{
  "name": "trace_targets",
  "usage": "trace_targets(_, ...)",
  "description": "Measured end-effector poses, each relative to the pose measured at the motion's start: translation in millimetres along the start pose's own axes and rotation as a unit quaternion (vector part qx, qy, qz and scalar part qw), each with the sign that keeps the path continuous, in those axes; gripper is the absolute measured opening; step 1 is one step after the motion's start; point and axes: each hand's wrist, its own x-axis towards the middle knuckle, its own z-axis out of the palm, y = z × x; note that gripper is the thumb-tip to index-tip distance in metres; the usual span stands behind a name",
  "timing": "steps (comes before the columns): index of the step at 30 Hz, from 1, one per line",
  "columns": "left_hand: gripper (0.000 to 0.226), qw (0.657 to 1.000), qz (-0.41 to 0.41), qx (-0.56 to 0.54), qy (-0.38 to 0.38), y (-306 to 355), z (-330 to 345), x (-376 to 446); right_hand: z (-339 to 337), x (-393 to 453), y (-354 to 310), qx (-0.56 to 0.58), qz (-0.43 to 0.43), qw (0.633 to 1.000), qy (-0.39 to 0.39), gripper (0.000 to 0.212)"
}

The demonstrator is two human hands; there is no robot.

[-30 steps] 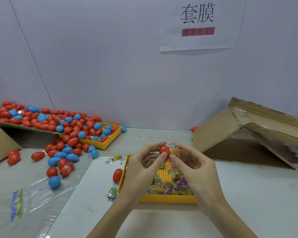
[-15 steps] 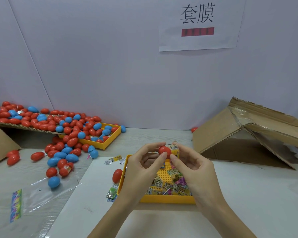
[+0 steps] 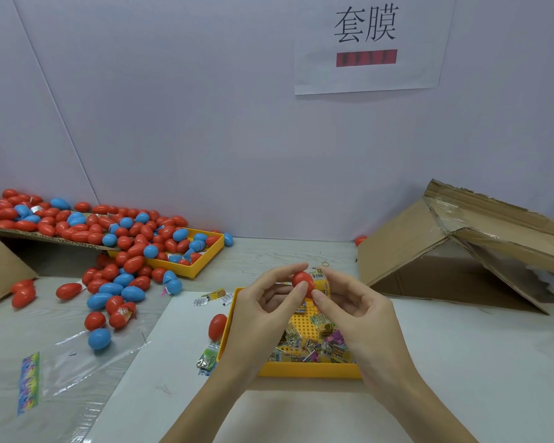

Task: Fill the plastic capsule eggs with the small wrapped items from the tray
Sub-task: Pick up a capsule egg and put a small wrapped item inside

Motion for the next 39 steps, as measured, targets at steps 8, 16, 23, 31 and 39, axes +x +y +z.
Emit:
trace_targets(8,0.030,0.999,0.035,0.019,0.005,-1,2,0,-3,1,0,0.005,0.019,1.000,0.003,0.032)
trace_targets(16,0.052,0.995,0.078,0.047,-0.030,-6,-1,0,-5,1,-3,0.023,0.040,0.999,0.007,0.028)
trace_targets(23,0.047,0.982,0.149,0.120,-0.011,-6,-7,1,-6,4,-5,0.142,0.147,0.978,-0.041,0.046)
trace_targets(31,0.054,0.967,0.180,0.181,-0.022,-6,-10,2,-12,8,-10,0.218,0.205,0.952,-0.063,0.049)
trace_targets(39,0.045,0.964,0.178,0.193,-0.032,-8,-12,3,-11,7,-12,0.219,0.207,0.951,-0.069,0.040)
